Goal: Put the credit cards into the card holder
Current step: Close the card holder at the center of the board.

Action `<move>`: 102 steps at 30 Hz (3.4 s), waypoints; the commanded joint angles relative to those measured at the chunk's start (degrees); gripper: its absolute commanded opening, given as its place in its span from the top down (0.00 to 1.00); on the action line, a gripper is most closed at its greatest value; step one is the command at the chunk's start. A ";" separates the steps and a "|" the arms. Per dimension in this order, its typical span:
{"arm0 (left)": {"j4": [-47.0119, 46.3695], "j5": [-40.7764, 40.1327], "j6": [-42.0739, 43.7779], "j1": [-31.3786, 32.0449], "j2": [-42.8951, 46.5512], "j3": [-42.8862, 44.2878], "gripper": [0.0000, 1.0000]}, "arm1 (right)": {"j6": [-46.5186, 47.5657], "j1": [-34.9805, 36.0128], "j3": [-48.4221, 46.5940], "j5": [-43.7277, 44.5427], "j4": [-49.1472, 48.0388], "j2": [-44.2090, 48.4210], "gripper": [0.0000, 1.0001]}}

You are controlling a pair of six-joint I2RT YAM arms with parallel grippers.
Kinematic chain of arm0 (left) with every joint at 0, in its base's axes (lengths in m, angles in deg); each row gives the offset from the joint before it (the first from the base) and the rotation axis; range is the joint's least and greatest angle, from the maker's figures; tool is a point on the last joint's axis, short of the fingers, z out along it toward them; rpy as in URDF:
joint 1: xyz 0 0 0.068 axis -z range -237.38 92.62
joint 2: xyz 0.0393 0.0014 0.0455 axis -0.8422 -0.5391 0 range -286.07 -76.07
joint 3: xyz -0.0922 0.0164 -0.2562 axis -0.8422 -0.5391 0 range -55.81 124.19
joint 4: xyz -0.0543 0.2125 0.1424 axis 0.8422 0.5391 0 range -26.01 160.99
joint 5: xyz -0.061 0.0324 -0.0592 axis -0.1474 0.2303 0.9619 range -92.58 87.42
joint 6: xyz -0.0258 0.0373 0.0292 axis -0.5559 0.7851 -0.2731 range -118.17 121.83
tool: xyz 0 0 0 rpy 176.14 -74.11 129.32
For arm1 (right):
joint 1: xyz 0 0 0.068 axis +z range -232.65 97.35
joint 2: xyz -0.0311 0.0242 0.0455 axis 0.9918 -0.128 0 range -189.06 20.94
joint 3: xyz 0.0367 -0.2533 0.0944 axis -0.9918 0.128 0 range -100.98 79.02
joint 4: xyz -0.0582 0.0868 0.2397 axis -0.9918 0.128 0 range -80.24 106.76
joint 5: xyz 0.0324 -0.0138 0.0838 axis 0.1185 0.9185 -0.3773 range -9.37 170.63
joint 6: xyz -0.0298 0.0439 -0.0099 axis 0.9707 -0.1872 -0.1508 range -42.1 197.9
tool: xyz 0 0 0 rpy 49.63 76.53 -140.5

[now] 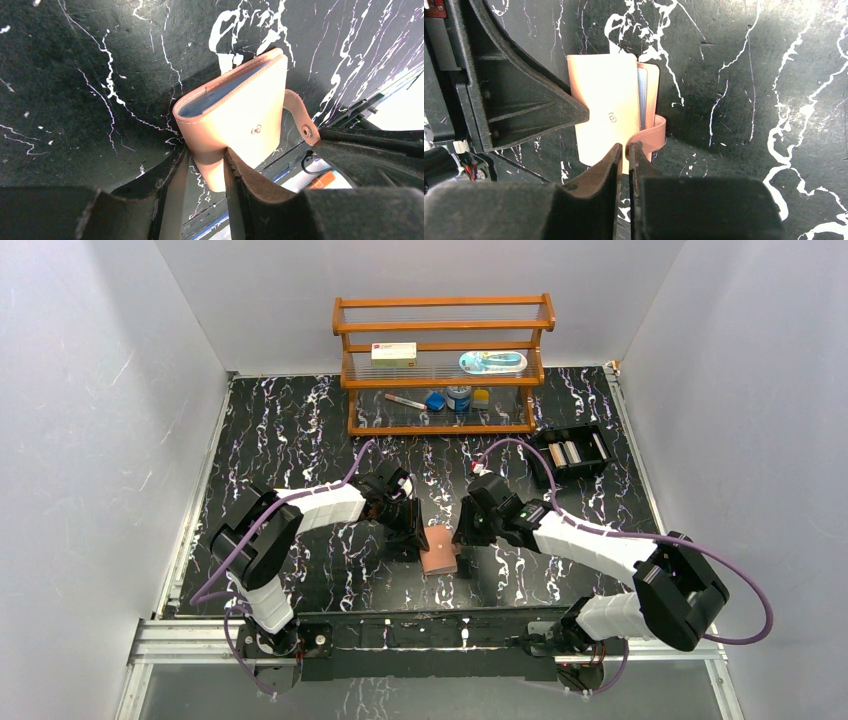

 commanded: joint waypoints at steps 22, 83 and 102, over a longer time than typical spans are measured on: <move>3.26 -0.54 0.49 0.29 1.07 -0.21 0.70 | 2.46 2.98 -7.42 7.54 7.00 -2.66 0.85; -0.35 3.07 0.49 0.29 1.00 -1.13 0.72 | 5.46 7.90 -13.01 4.33 4.64 -15.20 1.00; -1.39 2.98 -0.48 0.29 0.48 -1.86 0.74 | 5.06 10.80 -14.58 6.44 7.60 -19.57 1.00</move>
